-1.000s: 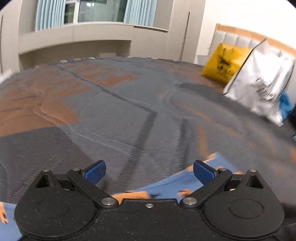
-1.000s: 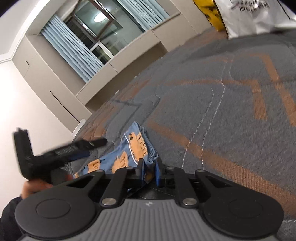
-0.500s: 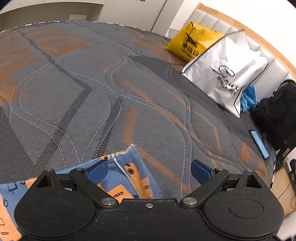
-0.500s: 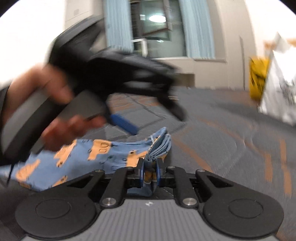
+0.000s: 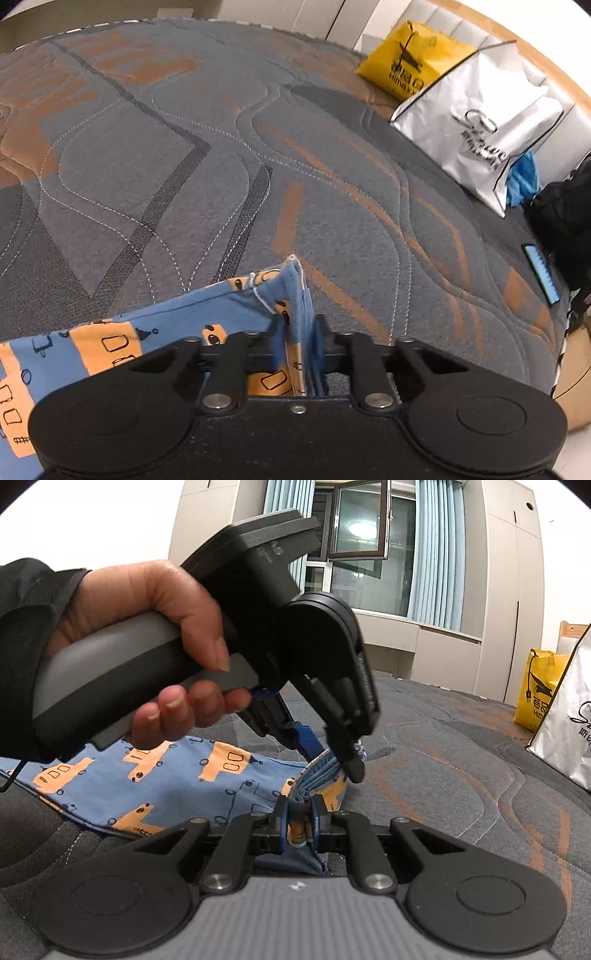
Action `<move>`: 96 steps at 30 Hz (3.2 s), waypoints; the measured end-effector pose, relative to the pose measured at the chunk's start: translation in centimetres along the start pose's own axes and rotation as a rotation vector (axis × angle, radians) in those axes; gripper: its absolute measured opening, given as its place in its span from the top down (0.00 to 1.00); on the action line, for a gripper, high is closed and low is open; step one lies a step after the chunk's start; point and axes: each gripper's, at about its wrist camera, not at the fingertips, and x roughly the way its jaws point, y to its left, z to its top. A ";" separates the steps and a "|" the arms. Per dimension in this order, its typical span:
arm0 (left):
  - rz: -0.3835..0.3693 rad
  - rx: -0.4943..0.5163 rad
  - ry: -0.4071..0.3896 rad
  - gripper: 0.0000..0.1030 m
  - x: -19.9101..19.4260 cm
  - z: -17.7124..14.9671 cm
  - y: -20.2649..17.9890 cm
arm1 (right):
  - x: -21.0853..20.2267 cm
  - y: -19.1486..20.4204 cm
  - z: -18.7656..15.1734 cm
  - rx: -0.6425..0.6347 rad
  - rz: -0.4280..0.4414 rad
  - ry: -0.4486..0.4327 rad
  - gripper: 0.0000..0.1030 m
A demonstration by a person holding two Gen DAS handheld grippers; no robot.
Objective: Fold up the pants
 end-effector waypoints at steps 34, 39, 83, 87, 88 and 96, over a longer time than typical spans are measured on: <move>-0.026 -0.252 -0.236 0.90 -13.7 -12.2 19.9 | 2.3 19.6 2.7 -0.252 0.219 0.056 0.87; -0.038 -0.246 -0.244 0.90 -13.6 -12.5 20.2 | 2.7 19.7 2.6 -0.260 0.219 0.081 0.87; 0.197 -0.362 -0.422 0.16 -25.3 -19.9 28.2 | 1.6 25.1 4.5 -0.346 0.396 0.014 0.27; 0.298 -0.321 -0.478 0.04 -25.0 -19.4 26.6 | 1.7 20.1 4.3 -0.331 0.220 -0.008 0.06; 0.318 -0.310 -0.486 0.01 -24.7 -19.2 26.2 | 2.2 18.8 4.4 -0.328 0.172 0.000 0.03; 0.635 -0.139 -0.500 0.01 -21.7 -18.7 23.7 | 9.1 13.8 6.6 -0.318 0.031 -0.026 0.00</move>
